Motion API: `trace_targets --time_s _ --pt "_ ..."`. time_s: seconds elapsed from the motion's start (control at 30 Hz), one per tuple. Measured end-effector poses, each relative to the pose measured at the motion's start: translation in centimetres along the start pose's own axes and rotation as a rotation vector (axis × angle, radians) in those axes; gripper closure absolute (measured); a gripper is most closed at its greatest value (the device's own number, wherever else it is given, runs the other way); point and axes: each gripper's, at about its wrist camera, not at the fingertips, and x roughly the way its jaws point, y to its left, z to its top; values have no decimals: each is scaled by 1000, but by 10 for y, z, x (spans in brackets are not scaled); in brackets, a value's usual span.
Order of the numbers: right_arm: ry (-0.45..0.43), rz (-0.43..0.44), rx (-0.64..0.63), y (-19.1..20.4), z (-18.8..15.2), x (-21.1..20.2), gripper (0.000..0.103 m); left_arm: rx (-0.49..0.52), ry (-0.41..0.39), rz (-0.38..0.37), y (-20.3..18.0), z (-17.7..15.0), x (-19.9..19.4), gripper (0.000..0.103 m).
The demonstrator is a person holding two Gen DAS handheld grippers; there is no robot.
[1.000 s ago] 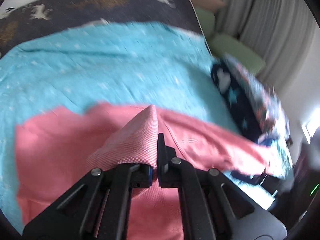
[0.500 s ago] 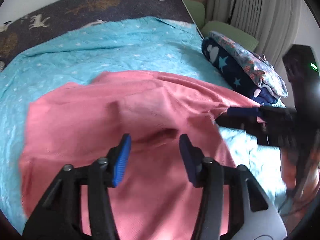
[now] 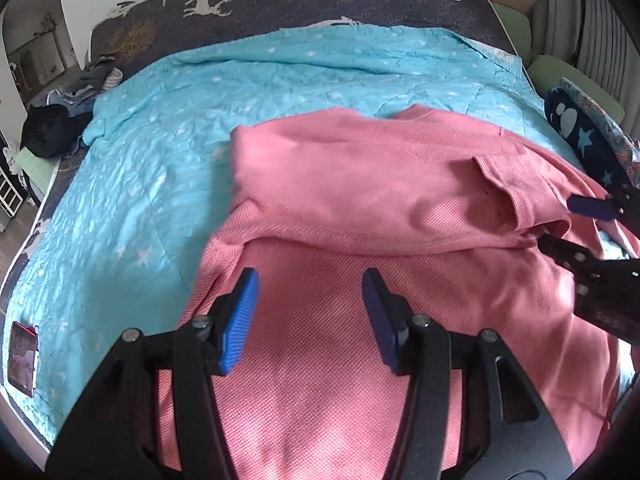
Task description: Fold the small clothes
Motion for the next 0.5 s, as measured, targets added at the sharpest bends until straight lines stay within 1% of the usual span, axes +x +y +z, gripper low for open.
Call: trace_targets --time_s 0.1,0.17,0.27,0.33,0.43,0.5 --pt "12 -97 0 7 7 11 46 23 -2 4 0 -3 4 48" --pt "25 -116 56 2 13 16 46 31 -5 2 3 -4 4 48" --pt "34 -108 173 -14 20 20 46 23 -2 -21 7 -3 7 48" --pt "34 -85 268 -30 18 19 46 20 -4 -32 9 -3 8 48" --pt "37 -52 413 -57 9 15 46 14 -4 -35 12 -4 10 48" --pt "57 -35 526 -81 -4 15 46 5 -3 -41 15 -5 10 48"
